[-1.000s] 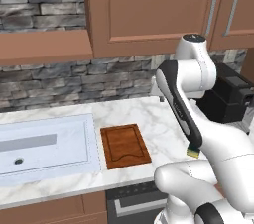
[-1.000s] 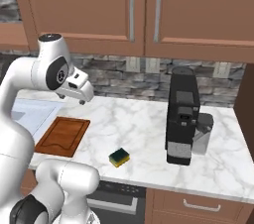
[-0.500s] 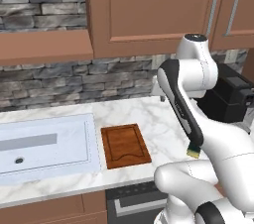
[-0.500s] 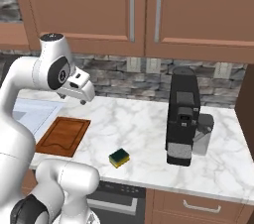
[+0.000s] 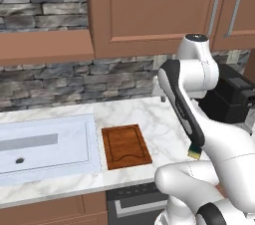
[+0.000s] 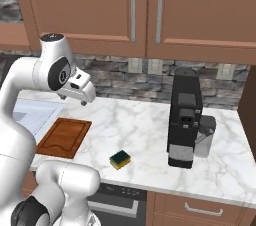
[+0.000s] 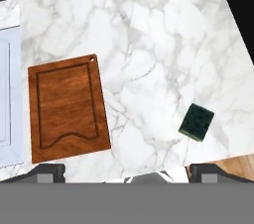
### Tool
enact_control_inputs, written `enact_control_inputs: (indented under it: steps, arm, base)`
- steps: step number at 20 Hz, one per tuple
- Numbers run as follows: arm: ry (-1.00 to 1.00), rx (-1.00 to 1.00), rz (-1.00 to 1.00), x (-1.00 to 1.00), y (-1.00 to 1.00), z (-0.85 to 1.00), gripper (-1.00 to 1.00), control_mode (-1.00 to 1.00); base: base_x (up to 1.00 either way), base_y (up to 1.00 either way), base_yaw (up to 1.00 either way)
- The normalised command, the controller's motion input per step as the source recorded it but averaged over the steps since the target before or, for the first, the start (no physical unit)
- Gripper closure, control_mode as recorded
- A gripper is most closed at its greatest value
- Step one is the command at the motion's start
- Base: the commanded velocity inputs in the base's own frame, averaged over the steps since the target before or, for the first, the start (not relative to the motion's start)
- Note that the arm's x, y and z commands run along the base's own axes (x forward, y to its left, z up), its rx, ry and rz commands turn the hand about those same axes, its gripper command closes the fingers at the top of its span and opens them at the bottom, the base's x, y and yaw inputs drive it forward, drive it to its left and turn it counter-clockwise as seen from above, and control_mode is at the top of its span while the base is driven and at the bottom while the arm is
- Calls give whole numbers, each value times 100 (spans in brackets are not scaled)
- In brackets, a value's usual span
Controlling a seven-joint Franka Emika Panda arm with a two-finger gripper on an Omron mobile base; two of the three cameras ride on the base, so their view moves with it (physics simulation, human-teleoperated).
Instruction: Pick up the sponge from the counter and clean the cutting board by briefly scrubbing or pressing down on the cutting board. Once finished, release the sponge.
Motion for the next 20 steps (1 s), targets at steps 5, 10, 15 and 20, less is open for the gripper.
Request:
enact_control_inputs:
  steps: [5,10,15,20]
  arm:
    - [12,0,1,6,-3,-22,-100,-100]
    - [30,0,0,-3,-17,-81,-100,-100]
    - [28,0,-4,-13,-36,-79,-100,-100]
    - [4,7,-2,-7,-59,-49,-100,-100]
  base:
    - [12,0,1]
    - [0,0,0]
    - [0,0,0]
    - [0,0,0]
